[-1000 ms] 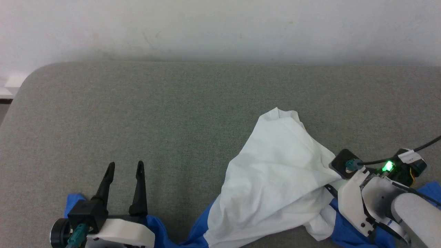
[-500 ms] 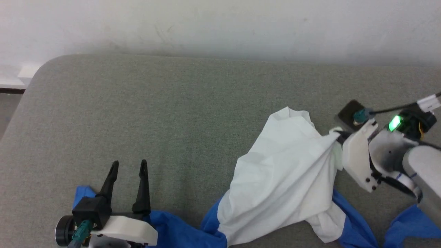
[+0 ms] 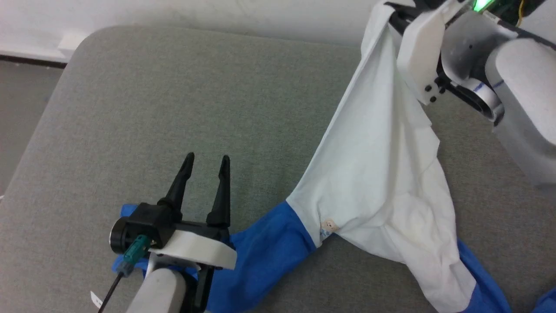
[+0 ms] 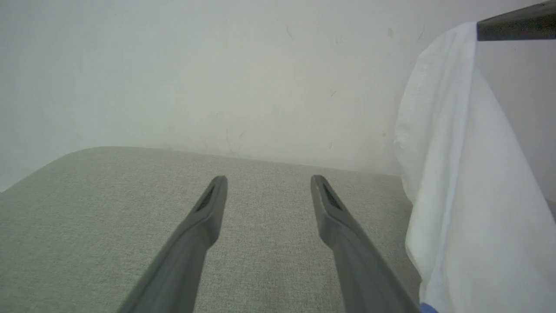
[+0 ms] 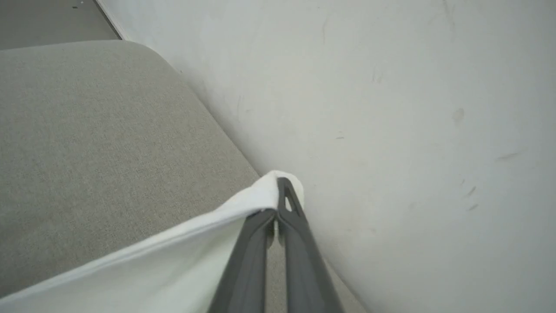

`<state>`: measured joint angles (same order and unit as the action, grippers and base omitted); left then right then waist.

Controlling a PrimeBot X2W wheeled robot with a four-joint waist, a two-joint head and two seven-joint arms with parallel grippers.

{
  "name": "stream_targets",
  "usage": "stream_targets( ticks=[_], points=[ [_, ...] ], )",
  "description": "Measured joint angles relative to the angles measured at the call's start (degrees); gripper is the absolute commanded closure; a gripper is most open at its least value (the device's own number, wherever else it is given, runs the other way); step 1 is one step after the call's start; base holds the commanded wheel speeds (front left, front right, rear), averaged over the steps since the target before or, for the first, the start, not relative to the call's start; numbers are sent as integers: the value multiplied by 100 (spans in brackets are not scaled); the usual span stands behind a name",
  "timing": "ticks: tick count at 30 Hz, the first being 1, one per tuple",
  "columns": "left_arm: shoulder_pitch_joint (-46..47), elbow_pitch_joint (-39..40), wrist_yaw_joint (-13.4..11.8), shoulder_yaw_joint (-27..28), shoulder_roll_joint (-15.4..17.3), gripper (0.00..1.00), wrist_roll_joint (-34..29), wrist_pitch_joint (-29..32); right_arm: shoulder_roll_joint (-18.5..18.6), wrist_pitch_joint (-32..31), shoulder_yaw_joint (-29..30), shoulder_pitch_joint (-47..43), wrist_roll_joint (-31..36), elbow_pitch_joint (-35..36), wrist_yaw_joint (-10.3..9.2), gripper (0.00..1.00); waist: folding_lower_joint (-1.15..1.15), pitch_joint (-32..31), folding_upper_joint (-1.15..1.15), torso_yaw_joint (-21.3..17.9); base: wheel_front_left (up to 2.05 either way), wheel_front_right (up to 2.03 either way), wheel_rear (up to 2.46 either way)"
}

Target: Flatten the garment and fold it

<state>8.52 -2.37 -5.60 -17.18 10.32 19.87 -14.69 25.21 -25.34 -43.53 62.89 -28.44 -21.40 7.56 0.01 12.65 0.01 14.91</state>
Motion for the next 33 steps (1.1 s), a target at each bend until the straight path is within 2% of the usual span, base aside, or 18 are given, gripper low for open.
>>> stream_targets(
  ticks=[4, 9, 10, 11, 12, 13, 18, 23, 25, 29, 33],
  points=[
    [217, -33, 156, 16, -225, 0, -120, -3, -346, 544, -107, 448, 110, -983, -2, 100, 1, 260, 0, 231, 0, 0, 0],
    [287, -137, 314, 82, -423, 0, -271, -3, -658, 1051, -178, 447, 135, -2306, -2, 100, 1, 541, 0, 494, 0, 0, 0],
    [299, -166, 354, 98, -454, 0, -292, -3, -705, 1167, -167, 404, 133, -2538, -2, 80, 0, 584, 0, 543, 0, 0, 0],
    [319, -189, 371, 115, -477, 0, -315, -3, -744, 1269, -163, 350, 130, -2744, -2, 56, 0, 621, 0, 585, 0, 0, 0],
    [338, -210, 410, 135, -493, 0, -338, -3, -783, 1341, -162, 293, 112, -2936, -2, 18, 0, 655, 0, 622, 0, 0, 0],
    [345, -229, 430, 167, -509, 0, -350, -3, -829, 1432, -152, 219, 74, -3111, -2, 0, 0, 685, 0, 650, 0, 0, 0],
    [343, -325, 509, 328, -539, 0, -495, -3, -992, 2290, -154, -131, -137, -3414, -2, 0, -1, 676, 0, 639, 0, 0, 0],
    [193, -387, 524, 539, -523, 0, -619, -3, -1040, 3518, 34, -471, -339, -3273, -2, 0, -1, 483, 0, 526, 0, 0, 0],
    [19, -405, 522, 644, -486, 0, -639, -3, -1028, 3793, 167, -691, -339, -3134, -2, 0, -1, 372, 0, 442, 0, 0, 0],
    [-328, -444, 448, 788, -370, 0, -681, -3, -887, 3983, 809, -1327, -265, -2514, -2, 0, -2, 83, 0, 223, 0, 0, 0],
    [-616, -420, 368, 912, -270, 0, -680, -2, -717, 4008, 1774, -2376, 126, -1363, -2, 0, -2, -196, 0, -72, 0, 0, 0]
  ],
)
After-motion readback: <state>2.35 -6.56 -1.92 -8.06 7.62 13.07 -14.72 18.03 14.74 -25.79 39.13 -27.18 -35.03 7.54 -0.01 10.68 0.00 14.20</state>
